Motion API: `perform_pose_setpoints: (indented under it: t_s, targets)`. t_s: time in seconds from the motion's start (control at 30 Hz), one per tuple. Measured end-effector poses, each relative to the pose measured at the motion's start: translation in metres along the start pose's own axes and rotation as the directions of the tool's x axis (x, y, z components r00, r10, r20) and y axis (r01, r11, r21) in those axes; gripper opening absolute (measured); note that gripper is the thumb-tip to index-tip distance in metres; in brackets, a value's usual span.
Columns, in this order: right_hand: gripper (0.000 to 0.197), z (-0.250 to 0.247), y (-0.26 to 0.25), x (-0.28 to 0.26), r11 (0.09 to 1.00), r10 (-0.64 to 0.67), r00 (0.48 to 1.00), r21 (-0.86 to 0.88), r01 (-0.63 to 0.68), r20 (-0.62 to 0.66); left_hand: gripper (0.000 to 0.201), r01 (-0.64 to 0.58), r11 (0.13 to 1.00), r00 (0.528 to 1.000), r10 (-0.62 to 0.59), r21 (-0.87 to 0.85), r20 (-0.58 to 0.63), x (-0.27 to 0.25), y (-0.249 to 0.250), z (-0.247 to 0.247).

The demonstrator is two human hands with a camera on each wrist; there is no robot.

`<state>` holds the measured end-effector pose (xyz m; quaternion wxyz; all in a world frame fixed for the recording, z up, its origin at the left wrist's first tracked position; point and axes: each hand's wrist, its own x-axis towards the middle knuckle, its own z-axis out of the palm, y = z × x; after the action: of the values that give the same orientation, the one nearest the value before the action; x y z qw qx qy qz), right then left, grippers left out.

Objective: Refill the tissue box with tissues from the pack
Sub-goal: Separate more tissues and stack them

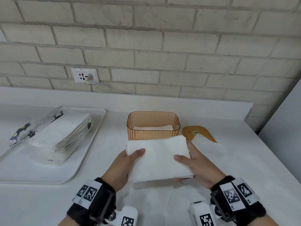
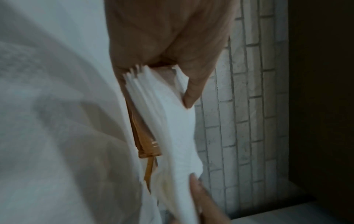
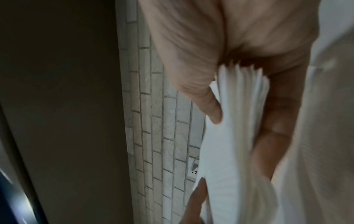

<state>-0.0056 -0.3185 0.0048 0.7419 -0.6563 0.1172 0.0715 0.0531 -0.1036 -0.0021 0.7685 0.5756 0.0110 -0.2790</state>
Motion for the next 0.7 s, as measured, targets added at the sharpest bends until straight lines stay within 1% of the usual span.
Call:
perform_pose_setpoints:
  t_s: [0.03,0.1,0.2,0.23,0.3,0.4,0.53,0.63,0.7]
  targets:
    - [0.052,0.0002,-0.0010,-0.0001,1.000,0.017,1.000,0.021,-0.018,0.021,0.033,0.021,1.000,0.999,-0.021,-0.011,0.026,-0.0008,0.0023,0.0000]
    - [0.054,-0.0005,-0.0034,0.0001,0.999,0.008,1.000,0.051,-0.008,0.001,0.033,0.066,0.997,0.994,-0.062,-0.043,0.094,-0.0039,0.0060,-0.0018]
    - [0.050,-0.0015,-0.0053,-0.0012,0.995,0.011,1.000,0.100,-0.008,-0.024,0.039,0.138,0.988,0.981,-0.126,-0.073,0.144,-0.0091,0.0082,-0.0057]
    - [0.046,-0.0006,-0.0055,-0.0022,0.995,0.019,1.000,0.099,-0.017,-0.019,0.039,0.143,0.987,0.981,-0.132,-0.071,0.142,-0.0096,0.0082,-0.0065]
    - [0.043,-0.0004,-0.0060,-0.0043,0.996,0.043,0.999,0.085,-0.042,-0.011,0.031,0.143,0.987,0.985,-0.134,-0.080,0.109,-0.0094,0.0080,-0.0065]
    - [0.049,-0.0026,-0.0053,-0.0064,0.992,0.083,0.996,0.094,-0.082,-0.008,0.023,0.153,0.983,0.987,-0.148,-0.103,0.057,-0.0072,0.0069,-0.0060]
    - [0.049,0.0004,-0.0028,-0.0061,0.990,0.123,0.992,0.065,-0.123,0.001,0.020,0.178,0.984,0.983,-0.177,-0.028,0.039,-0.0062,0.0021,-0.0014]
    - [0.059,-0.0028,-0.0014,-0.0016,0.982,0.139,0.989,0.141,-0.129,-0.059,0.020,0.148,0.989,0.989,-0.148,0.006,-0.002,-0.0051,0.0016,-0.0003]
    - [0.061,-0.0050,-0.0001,0.0007,0.970,0.171,0.984,0.185,-0.158,-0.056,0.018,0.133,0.991,0.991,-0.133,0.010,-0.027,-0.0054,0.0020,-0.0007]
